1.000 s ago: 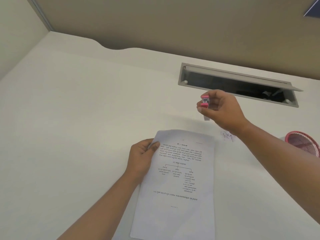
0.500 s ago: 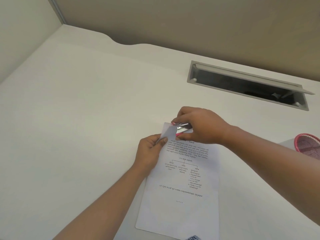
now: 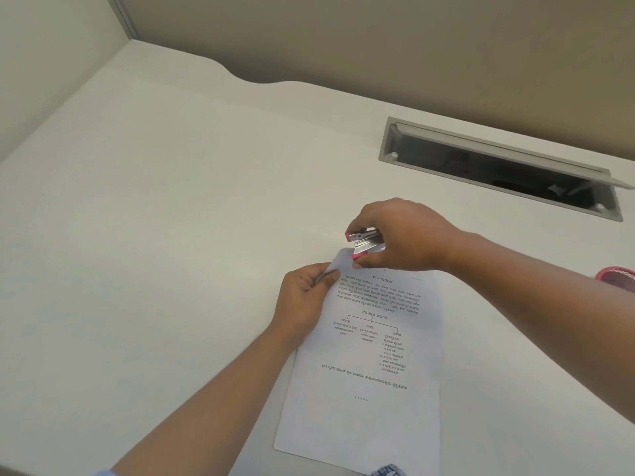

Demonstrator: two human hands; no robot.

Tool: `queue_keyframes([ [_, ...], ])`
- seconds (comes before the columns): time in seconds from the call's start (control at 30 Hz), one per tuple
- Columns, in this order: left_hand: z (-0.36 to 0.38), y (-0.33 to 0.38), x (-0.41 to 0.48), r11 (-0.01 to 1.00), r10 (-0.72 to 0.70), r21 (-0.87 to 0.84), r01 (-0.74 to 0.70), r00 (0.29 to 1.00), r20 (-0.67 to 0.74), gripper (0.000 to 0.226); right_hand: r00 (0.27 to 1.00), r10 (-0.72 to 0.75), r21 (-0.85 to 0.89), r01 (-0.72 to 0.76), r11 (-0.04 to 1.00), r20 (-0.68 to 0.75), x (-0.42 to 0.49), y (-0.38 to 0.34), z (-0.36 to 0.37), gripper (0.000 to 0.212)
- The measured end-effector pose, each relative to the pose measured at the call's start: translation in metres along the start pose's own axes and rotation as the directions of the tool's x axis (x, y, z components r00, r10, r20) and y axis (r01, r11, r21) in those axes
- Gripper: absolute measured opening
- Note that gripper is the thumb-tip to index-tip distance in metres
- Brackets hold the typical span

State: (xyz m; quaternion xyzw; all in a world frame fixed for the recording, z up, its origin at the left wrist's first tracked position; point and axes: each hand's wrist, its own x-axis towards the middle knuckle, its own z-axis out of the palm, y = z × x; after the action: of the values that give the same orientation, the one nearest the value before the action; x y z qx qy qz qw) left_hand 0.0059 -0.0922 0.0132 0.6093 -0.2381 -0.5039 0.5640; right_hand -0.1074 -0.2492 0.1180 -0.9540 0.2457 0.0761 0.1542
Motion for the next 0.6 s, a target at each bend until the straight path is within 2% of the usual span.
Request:
queue_keyframes([
  [0.4,0.001,0.004,-0.001,0.999,0.017,-0.033,-0.017,1.000,0.003,0.025,0.996,-0.056,-0.081,0.062,0.995,0.074,0.001,-0.003,0.004,0.042],
  [0.6,0.001,0.003,-0.001,0.999,0.024,-0.040,-0.024,1.000,0.011,0.024,0.994,-0.063,-0.106,0.072,0.992,0.089,0.006,-0.008,0.009,0.035],
])
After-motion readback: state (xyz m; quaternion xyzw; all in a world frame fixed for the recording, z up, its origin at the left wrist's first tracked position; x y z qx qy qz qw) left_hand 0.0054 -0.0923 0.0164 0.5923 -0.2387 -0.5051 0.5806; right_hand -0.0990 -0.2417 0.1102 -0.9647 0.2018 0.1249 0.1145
